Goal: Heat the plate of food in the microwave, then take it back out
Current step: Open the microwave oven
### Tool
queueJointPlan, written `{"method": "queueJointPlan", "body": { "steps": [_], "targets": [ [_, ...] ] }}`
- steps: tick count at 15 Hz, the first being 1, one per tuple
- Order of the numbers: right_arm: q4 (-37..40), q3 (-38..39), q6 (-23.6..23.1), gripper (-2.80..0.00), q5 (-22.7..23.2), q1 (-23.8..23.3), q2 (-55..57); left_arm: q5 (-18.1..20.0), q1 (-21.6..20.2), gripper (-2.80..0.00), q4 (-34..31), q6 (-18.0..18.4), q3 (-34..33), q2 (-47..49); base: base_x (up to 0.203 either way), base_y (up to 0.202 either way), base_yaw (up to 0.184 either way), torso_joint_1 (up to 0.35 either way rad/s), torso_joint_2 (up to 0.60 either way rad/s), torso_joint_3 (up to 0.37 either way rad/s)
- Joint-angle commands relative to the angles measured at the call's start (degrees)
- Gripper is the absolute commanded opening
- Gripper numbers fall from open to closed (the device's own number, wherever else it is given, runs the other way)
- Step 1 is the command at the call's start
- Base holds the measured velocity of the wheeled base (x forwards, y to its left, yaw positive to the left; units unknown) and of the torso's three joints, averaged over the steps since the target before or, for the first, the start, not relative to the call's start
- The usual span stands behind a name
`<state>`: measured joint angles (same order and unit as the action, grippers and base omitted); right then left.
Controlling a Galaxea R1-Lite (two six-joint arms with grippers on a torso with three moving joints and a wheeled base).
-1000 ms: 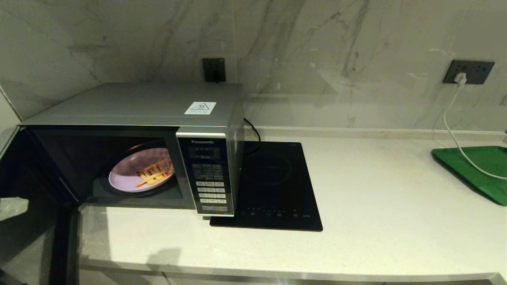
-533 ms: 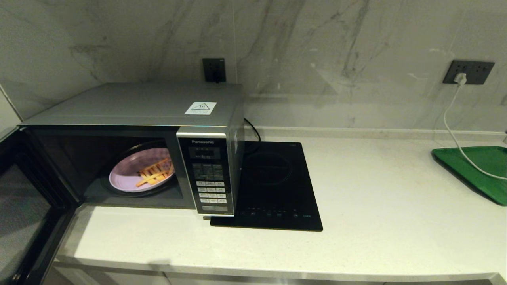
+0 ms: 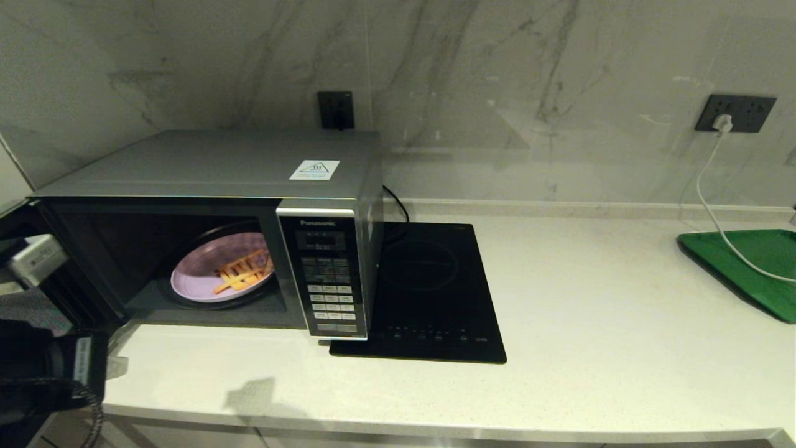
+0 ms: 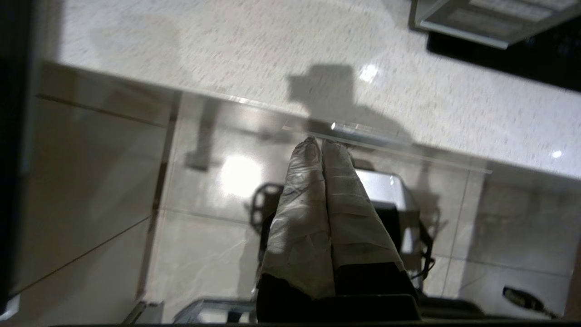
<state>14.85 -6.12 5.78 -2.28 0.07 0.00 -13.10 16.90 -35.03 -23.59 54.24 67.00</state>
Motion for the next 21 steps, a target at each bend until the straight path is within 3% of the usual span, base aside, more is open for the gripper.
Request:
{"method": "queueJointPlan", "body": {
  "steps": [1, 3, 5, 7, 9, 11, 12, 14, 16, 19, 21],
  "targets": [
    [0.09, 0.06, 0.02, -2.8, -0.01, 0.01, 0.09, 1.94, -3.14, -2.8, 10.76, -0.37, -5.13, 7.46, 0.0, 0.0, 0.0, 0.0, 0.0, 0.0],
    [0.09, 0.05, 0.02, -2.8, -0.01, 0.01, 0.09, 7.21, -8.11, -2.8, 16.07, -3.55, -5.83, 12.8, 0.0, 0.0, 0.0, 0.0, 0.0, 0.0],
    [0.09, 0.0, 0.02, -2.8, -0.01, 0.01, 0.09, 12.7, -12.91, -2.8, 22.5, -14.41, -4.88, 17.12, 0.0, 0.0, 0.0, 0.0, 0.0, 0.0],
    [0.09, -0.03, 0.02, -2.8, -0.01, 0.01, 0.09, 19.36, -16.15, -2.8, 26.76, -20.02, -4.44, 19.44, 0.0, 0.0, 0.0, 0.0, 0.0, 0.0],
    [0.09, -0.03, 0.02, -2.8, -0.01, 0.01, 0.09, 20.93, -16.71, -2.8, 27.2, -24.87, -3.38, 19.67, 0.0, 0.0, 0.0, 0.0, 0.0, 0.0],
    [0.09, 0.03, 0.02, -2.8, -0.03, 0.01, 0.09, 20.92, -16.64, -2.8, 26.77, -25.28, -3.42, 19.74, 0.0, 0.0, 0.0, 0.0, 0.0, 0.0],
    [0.09, 0.06, 0.02, -2.8, -0.01, 0.01, 0.09, 20.52, -16.8, 0.0, 26.92, -25.34, -3.95, 19.5, 0.0, 0.0, 0.0, 0.0, 0.0, 0.0],
    [0.09, 0.05, 0.02, -2.8, -0.01, 0.01, 0.09, 20.99, -18.43, 0.0, 27.16, -27.07, -3.6, 19.48, 0.0, 0.0, 0.0, 0.0, 0.0, 0.0],
    [0.09, 0.03, 0.02, -2.8, -0.01, 0.01, 0.09, 21.09, -18.73, 0.0, 27.41, -33.64, -3.79, 19.34, 0.0, 0.0, 0.0, 0.0, 0.0, 0.0],
    [0.09, -0.03, 0.02, -2.8, -0.01, 0.01, 0.09, 21.31, -18.75, 0.0, 29.23, -37.66, -4.0, 19.65, 0.0, 0.0, 0.0, 0.0, 0.0, 0.0],
    [0.09, 0.06, 0.02, -2.8, -0.01, 0.01, 0.09, 26.87, -18.76, 0.0, 31.06, -41.04, -5.09, 19.58, 0.0, 0.0, 0.0, 0.0, 0.0, 0.0]
  ]
}}
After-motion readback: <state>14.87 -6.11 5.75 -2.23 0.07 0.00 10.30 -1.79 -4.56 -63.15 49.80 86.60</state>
